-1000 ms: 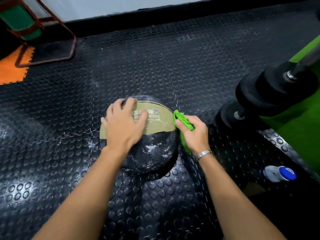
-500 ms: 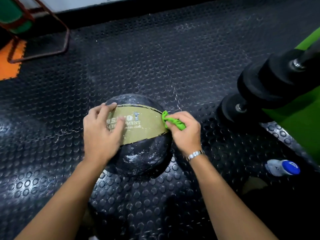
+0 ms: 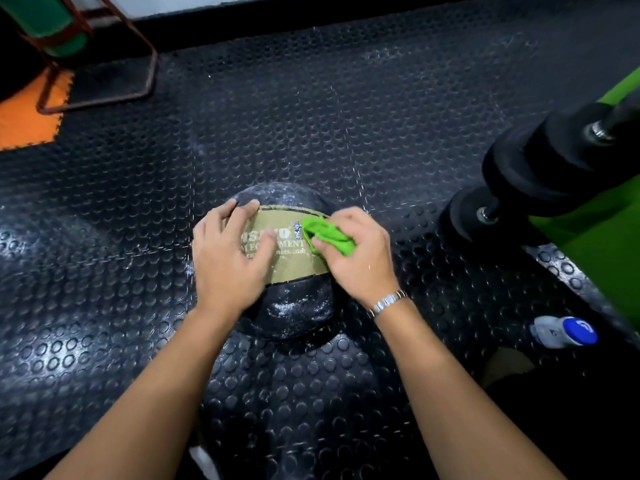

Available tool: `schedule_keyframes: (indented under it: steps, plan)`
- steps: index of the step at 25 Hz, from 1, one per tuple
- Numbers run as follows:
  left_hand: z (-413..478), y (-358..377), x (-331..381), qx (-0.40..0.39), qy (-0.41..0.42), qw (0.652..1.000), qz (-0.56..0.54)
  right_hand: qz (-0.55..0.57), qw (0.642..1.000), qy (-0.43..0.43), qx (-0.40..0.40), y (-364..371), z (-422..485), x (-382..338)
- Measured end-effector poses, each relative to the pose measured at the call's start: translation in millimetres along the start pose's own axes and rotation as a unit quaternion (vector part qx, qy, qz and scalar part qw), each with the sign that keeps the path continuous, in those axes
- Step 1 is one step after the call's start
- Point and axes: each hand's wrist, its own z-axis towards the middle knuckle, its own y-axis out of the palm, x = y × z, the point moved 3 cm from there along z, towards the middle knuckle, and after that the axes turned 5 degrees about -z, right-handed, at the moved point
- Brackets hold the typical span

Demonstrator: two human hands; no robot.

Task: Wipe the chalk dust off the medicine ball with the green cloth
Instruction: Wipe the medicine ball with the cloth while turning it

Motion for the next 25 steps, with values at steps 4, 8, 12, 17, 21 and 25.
schedule_keyframes:
  steps: [4, 8, 12, 17, 21, 25]
  plan:
    - [-3.4, 2.4, 3.1, 0.003, 0.015, 1.000, 0.005, -0.034, 0.997, 0.044, 0.055, -11.3, 6.3, 15.8]
    - [-5.3, 2.1, 3.5, 0.015, 0.011, 1.000, 0.004, -0.070, 0.997, -0.036, -0.009, -0.8, 4.2, -9.8]
    - [-5.4, 2.7, -0.2, 0.019, 0.014, 1.000, 0.004, -0.063, 0.996, 0.035, 0.045, -7.6, 9.3, 1.3]
    - [-6.1, 3.6, 1.1, 0.024, 0.012, 1.000, 0.011, -0.094, 0.990, -0.107, 0.014, 2.4, -17.3, -22.6]
    - [-5.0, 7.9, 3.8, 0.023, 0.001, 1.000, 0.019, -0.109, 0.993, 0.000, 0.051, -10.7, -0.1, -3.9]
    - [-3.3, 4.9, 0.2, 0.022, -0.004, 1.000, 0.010, -0.095, 0.986, -0.138, 0.026, -5.3, -33.9, -14.2]
